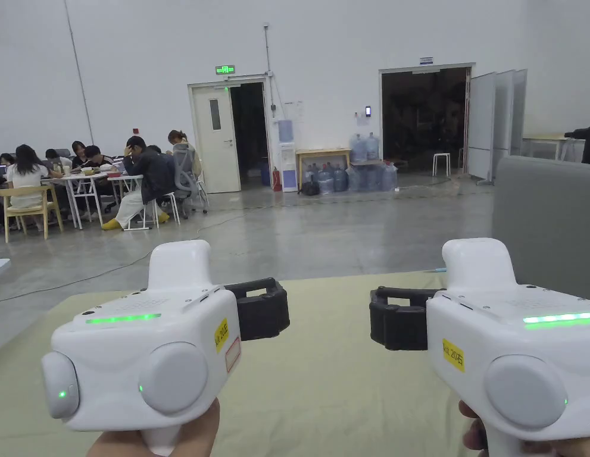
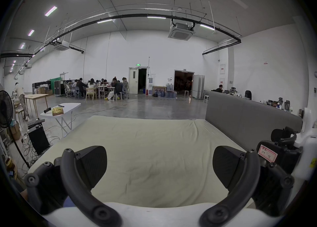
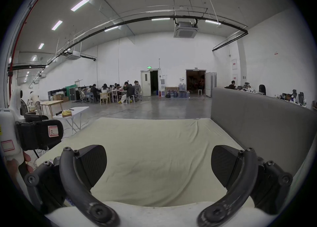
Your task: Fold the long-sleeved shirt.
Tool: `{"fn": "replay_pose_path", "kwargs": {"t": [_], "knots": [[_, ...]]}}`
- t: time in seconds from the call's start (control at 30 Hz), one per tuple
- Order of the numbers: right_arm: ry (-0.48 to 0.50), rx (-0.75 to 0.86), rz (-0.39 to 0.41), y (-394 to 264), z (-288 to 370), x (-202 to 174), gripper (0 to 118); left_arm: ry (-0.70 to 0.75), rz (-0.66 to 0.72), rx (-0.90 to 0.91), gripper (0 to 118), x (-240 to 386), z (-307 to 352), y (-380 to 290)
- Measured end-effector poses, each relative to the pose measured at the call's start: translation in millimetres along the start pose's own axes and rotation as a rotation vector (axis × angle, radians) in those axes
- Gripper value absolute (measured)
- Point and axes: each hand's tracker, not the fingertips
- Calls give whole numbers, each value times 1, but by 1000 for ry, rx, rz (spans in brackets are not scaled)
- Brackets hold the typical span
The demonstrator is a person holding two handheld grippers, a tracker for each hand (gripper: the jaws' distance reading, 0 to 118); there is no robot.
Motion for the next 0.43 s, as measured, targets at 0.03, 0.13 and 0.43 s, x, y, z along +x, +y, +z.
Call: {"fn": "replay_pose_path", "kwargs": {"t": [0.03,0.13,0.43], "knots": [[-3,2,-1,0,0,0,118,-1,0,2,118,0,0,0],[-1,-1,-10,1,0,3,118,0,-3,1,118,0,1,-1],[-4,-2,-7,0,1,2,118,4,0,-4,118,-1,0,-1]]}}
